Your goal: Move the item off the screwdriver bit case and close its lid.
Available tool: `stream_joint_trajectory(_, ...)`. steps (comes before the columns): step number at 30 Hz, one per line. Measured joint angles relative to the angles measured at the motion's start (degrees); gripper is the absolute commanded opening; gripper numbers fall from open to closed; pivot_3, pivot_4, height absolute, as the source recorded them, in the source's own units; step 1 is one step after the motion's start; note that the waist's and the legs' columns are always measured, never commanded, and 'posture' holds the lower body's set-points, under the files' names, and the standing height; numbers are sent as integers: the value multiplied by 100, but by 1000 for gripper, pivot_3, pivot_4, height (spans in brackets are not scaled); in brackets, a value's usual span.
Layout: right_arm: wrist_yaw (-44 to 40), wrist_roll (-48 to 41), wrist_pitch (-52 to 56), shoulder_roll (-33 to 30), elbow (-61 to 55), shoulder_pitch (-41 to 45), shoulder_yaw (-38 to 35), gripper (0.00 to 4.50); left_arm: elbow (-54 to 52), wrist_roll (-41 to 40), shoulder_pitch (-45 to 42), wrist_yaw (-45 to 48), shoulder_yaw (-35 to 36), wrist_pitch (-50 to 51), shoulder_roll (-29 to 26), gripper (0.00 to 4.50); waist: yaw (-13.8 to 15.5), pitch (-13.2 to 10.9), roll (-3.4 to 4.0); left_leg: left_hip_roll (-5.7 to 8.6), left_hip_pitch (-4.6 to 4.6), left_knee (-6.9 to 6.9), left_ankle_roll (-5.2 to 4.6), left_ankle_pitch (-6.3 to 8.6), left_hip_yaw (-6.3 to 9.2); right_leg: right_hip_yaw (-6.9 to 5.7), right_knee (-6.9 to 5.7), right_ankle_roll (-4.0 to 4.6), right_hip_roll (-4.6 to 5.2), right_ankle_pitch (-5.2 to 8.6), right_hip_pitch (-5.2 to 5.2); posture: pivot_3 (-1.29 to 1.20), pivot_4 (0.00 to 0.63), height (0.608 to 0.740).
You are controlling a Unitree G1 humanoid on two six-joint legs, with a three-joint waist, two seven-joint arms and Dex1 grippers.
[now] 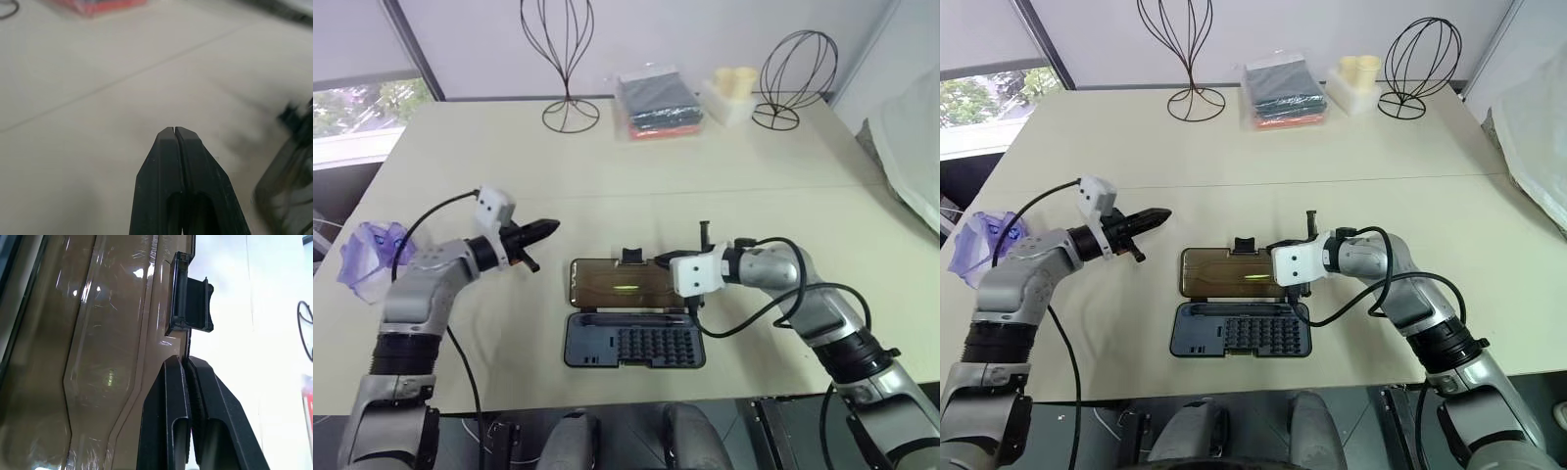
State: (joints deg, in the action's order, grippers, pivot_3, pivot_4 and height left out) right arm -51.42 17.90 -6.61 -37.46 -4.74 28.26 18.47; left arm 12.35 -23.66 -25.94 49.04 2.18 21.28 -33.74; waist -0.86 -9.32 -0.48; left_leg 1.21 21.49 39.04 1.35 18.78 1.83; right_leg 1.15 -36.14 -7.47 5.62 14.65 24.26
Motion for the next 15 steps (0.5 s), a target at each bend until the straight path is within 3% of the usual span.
stream_joint_trajectory(8,-10,23,149,-73,-389,-31,-4,30,876,693,-14,633,-576,-948,283,0,5,-1,-2,0,1,1,-1,1,-2,-1,0,0,0,0,0,0,150,740)
stream_joint_trajectory(15,-11,40,265,-123,-610,-83,-6,30,1005,723,-154,1298,-745,-993,404,0,7,-1,-2,1,3,3,-3,1,-3,-1,-1,0,0,0,-1,0,150,740)
